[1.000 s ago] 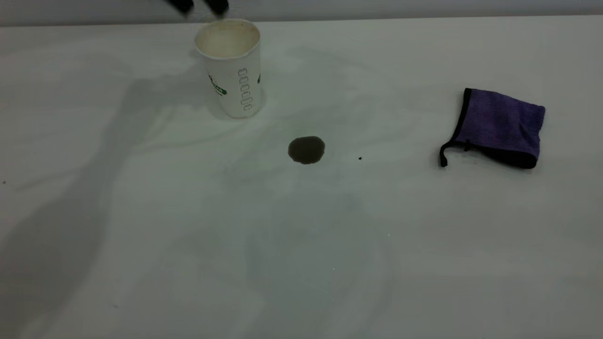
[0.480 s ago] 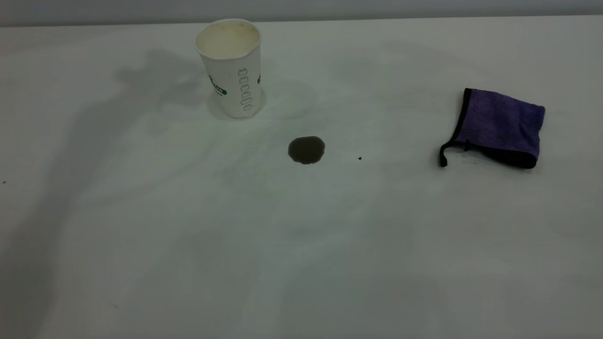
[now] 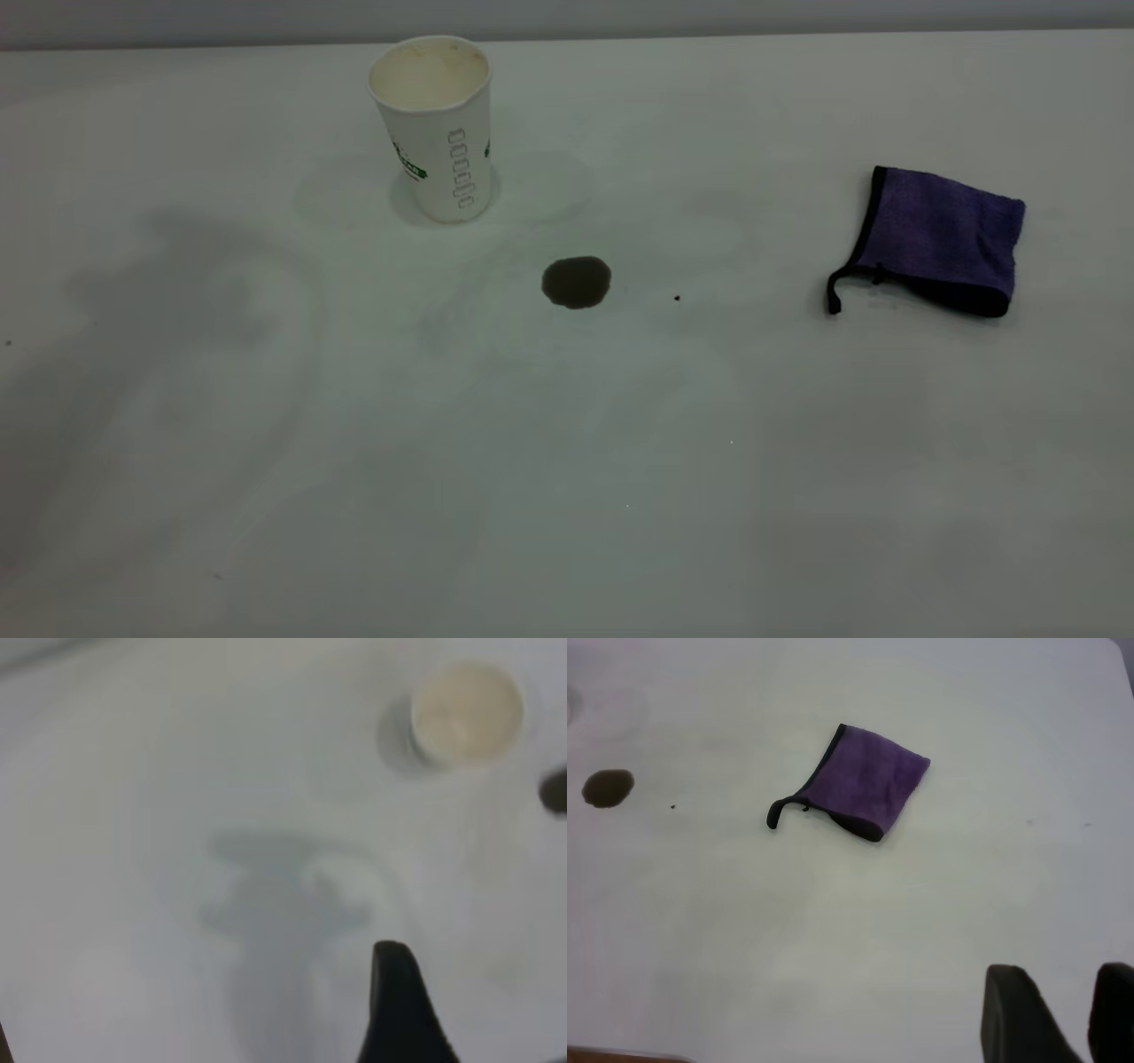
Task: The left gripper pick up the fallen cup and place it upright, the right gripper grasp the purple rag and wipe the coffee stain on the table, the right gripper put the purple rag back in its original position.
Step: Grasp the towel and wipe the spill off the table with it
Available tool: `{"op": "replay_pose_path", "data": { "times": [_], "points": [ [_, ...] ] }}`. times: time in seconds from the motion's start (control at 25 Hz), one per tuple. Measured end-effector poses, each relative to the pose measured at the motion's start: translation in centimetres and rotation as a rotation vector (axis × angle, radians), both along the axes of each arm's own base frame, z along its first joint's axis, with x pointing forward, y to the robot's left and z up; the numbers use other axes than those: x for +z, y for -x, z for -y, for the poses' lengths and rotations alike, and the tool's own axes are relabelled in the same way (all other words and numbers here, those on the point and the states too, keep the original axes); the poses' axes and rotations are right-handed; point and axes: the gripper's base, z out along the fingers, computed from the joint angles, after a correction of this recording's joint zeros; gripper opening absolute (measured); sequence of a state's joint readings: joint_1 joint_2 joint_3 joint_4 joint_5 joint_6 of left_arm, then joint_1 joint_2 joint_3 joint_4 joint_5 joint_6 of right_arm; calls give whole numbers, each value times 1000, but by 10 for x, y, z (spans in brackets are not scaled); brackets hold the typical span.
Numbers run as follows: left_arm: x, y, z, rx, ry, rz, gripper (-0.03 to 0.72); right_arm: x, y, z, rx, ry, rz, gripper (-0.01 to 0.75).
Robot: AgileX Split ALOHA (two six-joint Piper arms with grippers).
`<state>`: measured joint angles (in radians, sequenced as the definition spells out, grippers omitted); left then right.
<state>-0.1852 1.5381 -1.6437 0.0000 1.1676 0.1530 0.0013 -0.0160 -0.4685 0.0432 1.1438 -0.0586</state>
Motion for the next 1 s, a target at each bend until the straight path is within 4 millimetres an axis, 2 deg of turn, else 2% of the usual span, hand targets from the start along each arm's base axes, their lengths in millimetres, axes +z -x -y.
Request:
{"op": "replay_pose_path", "data": {
  "times": [0.08,0.24,0.4,0.56,0.68,0.84,1.0],
  "points": [
    [-1,27,-5,5,1,-11,514,0,0,0,0,0,0,238],
    [-14,67,-14,14,-19,-45,514,0,0,0,0,0,0,238],
    [-50,104,-21,49,-32,-149,514,0,0,0,0,0,0,238],
    [-91,148,-30,127,-27,-253,514,0,0,0,0,0,0,238],
    [-114,181,-36,166,-21,-279,514,0,0,0,0,0,0,238],
    [-128,222,-48,220,7,-202,513,0,0,0,0,0,0,238],
    [-130,253,-57,285,37,-44,513,0,0,0,0,0,0,238]
  ]
}}
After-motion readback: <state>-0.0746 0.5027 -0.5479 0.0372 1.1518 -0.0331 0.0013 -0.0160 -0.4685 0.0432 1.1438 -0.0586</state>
